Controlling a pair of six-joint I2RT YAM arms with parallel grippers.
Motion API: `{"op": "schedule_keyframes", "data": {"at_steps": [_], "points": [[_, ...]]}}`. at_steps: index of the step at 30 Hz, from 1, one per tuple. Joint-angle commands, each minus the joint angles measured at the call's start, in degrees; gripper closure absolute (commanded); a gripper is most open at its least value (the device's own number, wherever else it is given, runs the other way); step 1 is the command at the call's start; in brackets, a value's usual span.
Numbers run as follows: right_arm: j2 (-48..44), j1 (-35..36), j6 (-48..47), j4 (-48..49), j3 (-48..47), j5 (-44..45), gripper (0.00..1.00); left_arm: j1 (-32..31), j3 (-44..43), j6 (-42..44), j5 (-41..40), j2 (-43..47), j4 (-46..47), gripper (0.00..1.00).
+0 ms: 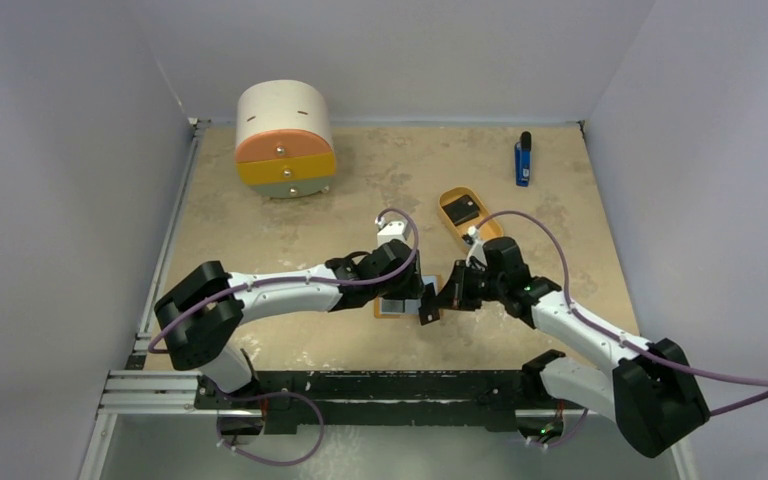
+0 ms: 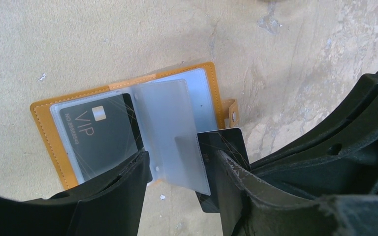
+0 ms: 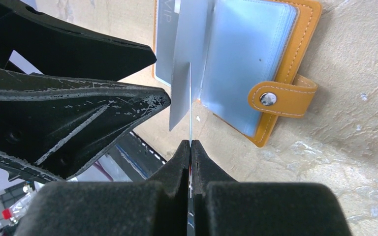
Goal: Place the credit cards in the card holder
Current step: Turn over the card slot in the card holder.
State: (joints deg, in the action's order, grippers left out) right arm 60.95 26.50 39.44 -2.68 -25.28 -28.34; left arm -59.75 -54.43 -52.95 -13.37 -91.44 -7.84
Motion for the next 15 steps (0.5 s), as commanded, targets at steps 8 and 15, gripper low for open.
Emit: {"op": "schedule_keyframes", "data": {"at_steps": [8,15], "points": [[1.00,1.10,-1.03,3.66,-3.30,-2.77,1.00,0.81,-0.56,0.57,-1.40,0.34,-0.24,0.70],[0.57,1.15,-0.92,3.64,-2.67,-2.45,1.00,1.11,-0.32,0.70,-1.49,0.15,-0.14,0.84]]}}
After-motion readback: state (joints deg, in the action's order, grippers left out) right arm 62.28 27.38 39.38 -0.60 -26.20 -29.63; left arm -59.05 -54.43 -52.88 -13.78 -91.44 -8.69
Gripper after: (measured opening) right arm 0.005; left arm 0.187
